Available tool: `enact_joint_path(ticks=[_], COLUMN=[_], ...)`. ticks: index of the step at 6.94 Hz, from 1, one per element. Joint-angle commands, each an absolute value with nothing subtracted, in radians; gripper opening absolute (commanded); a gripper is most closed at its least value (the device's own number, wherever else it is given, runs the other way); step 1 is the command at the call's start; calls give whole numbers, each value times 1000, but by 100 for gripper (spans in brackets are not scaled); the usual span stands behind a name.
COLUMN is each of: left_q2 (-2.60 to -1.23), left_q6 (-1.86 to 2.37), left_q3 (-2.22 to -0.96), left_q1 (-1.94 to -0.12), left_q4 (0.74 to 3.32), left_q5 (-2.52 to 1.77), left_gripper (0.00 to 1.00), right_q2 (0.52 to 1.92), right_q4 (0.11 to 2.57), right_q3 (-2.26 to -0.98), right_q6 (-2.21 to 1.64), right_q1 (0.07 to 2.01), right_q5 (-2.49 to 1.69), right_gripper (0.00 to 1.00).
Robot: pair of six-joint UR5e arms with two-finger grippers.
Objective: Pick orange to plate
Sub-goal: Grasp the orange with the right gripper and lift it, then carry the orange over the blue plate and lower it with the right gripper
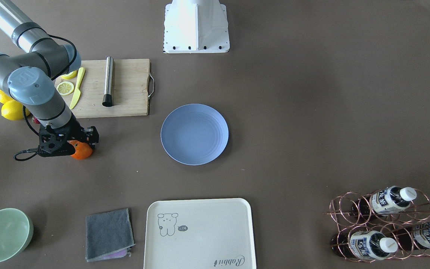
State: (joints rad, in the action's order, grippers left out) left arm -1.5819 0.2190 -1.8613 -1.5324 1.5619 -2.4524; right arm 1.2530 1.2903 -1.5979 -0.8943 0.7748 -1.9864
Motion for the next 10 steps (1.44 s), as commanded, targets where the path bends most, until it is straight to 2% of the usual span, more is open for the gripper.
enact_joint_path(ticks=[1,4,6,7,10], left_q2=[-1549,-1542,-1539,-1510,-1506], left_q6=[219,219,219,219,219], left_q3=[-1856,-1842,-1836,-1842,-1844], left_q1=[-1532,-1531,-1531,-1531,-1531], left_q4=[1615,1611,1608,1611,1611], left_q5=[-2453,-2444,-2444,-2444,-2444], left_gripper=[98,98,98,98,98], right_q2=[1156,848,681,625,633], right_q4=[1305,1535,1534,1529,1528], right_q3=[-1611,-1570,-1399,-1318,-1312], right_q6=[-1017,-1275,-1371,-1391,-1381], right_q1=[714,573,509,494,476], right_q5=[-1976,-1886,-1809,-1801,-1778], right_gripper=[0,0,0,0,0])
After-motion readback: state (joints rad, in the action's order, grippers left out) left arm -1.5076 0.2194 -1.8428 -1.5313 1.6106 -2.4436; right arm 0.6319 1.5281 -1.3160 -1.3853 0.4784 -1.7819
